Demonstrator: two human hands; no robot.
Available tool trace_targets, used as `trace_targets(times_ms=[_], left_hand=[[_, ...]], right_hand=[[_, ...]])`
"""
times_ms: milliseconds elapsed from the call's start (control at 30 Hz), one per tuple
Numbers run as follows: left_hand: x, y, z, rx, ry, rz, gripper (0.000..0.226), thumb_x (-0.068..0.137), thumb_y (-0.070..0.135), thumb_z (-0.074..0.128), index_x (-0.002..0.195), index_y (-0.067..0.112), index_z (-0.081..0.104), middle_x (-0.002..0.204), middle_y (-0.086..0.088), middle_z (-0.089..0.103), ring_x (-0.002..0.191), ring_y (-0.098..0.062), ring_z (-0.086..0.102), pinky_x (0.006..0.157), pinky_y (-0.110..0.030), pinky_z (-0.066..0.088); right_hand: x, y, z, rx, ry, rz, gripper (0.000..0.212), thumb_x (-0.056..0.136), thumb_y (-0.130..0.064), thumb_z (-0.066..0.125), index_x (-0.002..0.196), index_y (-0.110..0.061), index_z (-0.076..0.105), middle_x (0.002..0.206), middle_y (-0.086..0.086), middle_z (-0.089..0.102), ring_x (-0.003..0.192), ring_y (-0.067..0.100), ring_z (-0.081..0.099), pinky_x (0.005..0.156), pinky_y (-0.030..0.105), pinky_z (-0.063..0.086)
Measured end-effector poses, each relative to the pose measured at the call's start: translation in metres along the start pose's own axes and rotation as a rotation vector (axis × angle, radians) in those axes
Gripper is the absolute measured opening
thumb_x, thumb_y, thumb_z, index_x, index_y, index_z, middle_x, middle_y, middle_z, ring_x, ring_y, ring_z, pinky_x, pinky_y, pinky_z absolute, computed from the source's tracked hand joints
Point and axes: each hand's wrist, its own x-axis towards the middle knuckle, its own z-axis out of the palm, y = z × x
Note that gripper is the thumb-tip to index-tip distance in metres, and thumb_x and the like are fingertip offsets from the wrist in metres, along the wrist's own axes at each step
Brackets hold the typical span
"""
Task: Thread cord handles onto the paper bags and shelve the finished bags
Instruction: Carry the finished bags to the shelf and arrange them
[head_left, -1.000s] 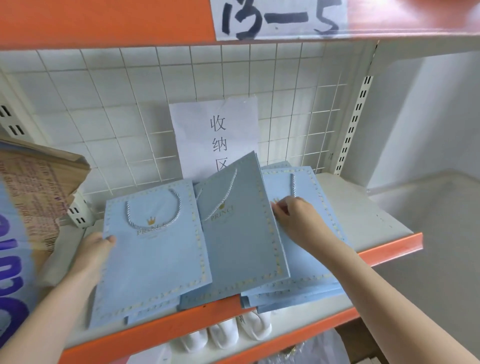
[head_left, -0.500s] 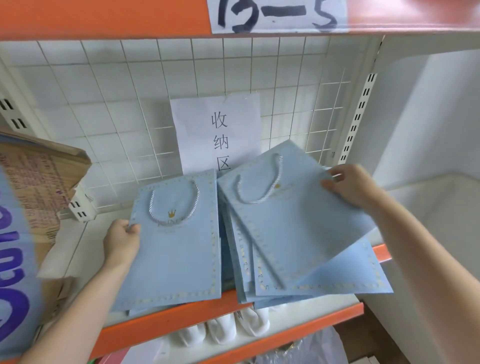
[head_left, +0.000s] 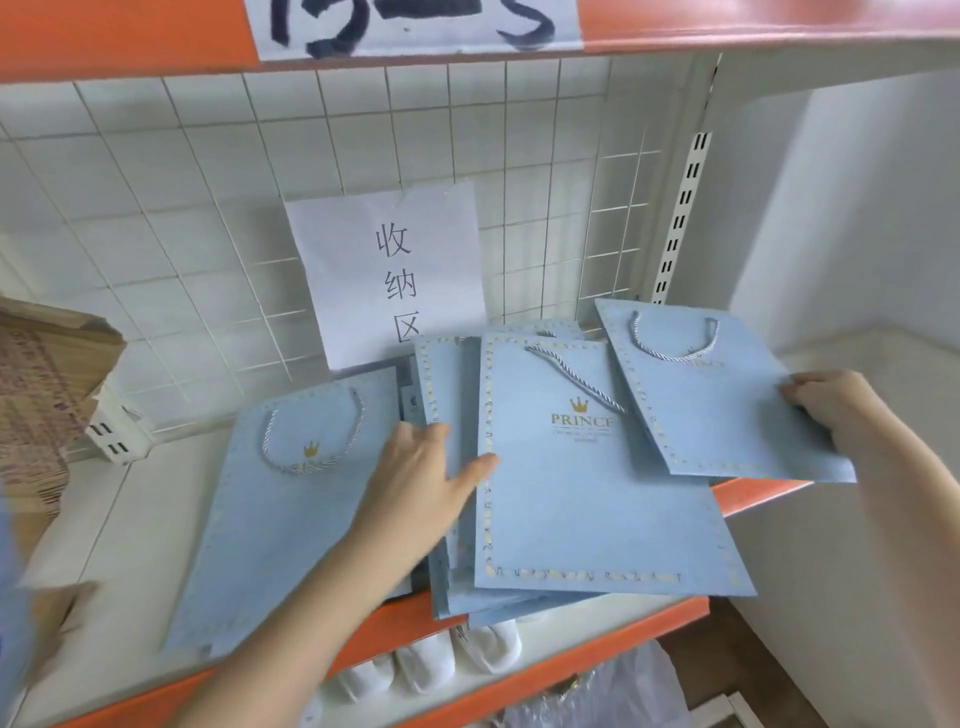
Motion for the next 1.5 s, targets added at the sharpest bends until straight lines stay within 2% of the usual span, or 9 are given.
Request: trace_targets(times_ms=[100,300,533,667,800,1100,1300,1400,1500], left_hand=[[0.005,0.023,0.011,0.329,0.012,-0.026,0.081,0.076,0.076,0.036,0.124,0.011,0.041,0.121,-0.011,0.042,0.114,-0.029,0.039,0.088,-0.037,0.038],[0.018,0.019,0.025,-0.078,-0.063,-0.197,0.038,0.082,0.052,0.061,0.095,0.017,0.054,0.112,-0.001,0.031,0.121,-0.024,0.028,0.088,-0.036,0.036],[0.023,0.010,0.033,-0.238,0.131,-0.161,0.032,0.087,0.048,0.056,0.072,0.021,0.066,0.105,-0.007,0.057,0.118,-0.025,0.038,0.077,-0.023,0.017],[0.026,0.018,0.026,-0.293,0.185,-0.121,0.031,0.083,0.041,0.064,0.057,0.032,0.051,0.098,-0.005,0.057,0.112,-0.025,0.042,0.071,-0.021,0.015],[0.036,0.012,0.012,-0.439,0.184,-0.183,0.028,0.088,0.016,0.061,0.062,0.006,0.053,0.060,-0.009,0.051,0.067,-0.026,0.049,0.061,-0.029,0.031],[0.053,-0.062,-0.019,-0.584,0.255,-0.361,0.029,0.095,0.009,0.051,0.066,0.011,0.045,0.060,-0.007,0.038,0.060,-0.020,0.034,0.054,-0.031,0.023],[0.044,-0.044,-0.012,-0.871,0.289,-0.329,0.020,0.095,0.012,0.052,0.078,0.002,0.057,0.079,-0.014,0.053,0.076,-0.020,0.046,0.065,-0.030,0.034],[0.039,-0.020,-0.008,-0.964,0.244,-0.289,0.032,0.098,0.015,0.048,0.085,-0.011,0.062,0.080,-0.015,0.062,0.076,-0.021,0.055,0.070,-0.032,0.040],[0.033,0.000,-0.006,-0.968,0.200,-0.199,0.030,0.097,0.005,0.046,0.086,0.013,0.072,0.089,-0.001,0.073,0.086,-0.018,0.067,0.078,-0.032,0.050]], right_hand=[[0.008,0.017,-0.006,0.035,0.046,0.041,0.029,0.089,-0.002,0.057,0.118,0.004,0.061,0.103,0.018,0.060,0.089,0.022,0.050,0.083,0.036,0.042],[0.027,0.030,-0.017,0.033,0.105,0.051,0.027,0.090,-0.004,0.056,0.113,0.006,0.063,0.119,0.028,0.059,0.105,0.033,0.057,0.096,0.044,0.042],[0.013,0.008,0.048,-0.062,-0.111,-0.033,0.024,0.092,-0.004,0.048,0.073,0.006,0.058,0.078,0.015,0.051,0.066,0.020,0.043,0.055,0.030,0.030],[-0.002,-0.009,0.094,-0.094,-0.149,-0.150,0.032,0.093,-0.007,0.042,0.061,-0.005,0.043,0.067,0.010,0.046,0.068,0.021,0.040,0.055,0.030,0.028],[-0.016,-0.036,0.112,-0.101,-0.208,-0.302,0.028,0.094,-0.007,0.041,0.067,-0.009,0.045,0.061,0.005,0.038,0.062,0.017,0.033,0.049,0.029,0.021],[0.042,-0.029,0.009,-0.297,0.241,-0.146,0.034,0.094,-0.013,0.040,0.119,-0.010,0.061,0.123,0.026,0.057,0.113,0.042,0.053,0.094,0.045,0.042],[0.040,0.002,0.053,-0.453,-0.066,-0.214,0.025,0.093,-0.003,0.044,0.099,0.014,0.060,0.111,0.036,0.058,0.102,0.044,0.055,0.074,0.037,0.037],[0.017,-0.011,0.068,-0.451,0.073,-0.310,0.046,0.096,-0.030,0.039,0.107,0.009,0.060,0.114,0.032,0.053,0.109,0.040,0.045,0.087,0.041,0.037],[-0.037,-0.053,0.083,-0.182,-0.295,-0.406,0.076,0.085,-0.066,0.038,0.092,0.005,0.064,0.078,0.012,0.053,0.078,0.021,0.047,0.068,0.032,0.034]])
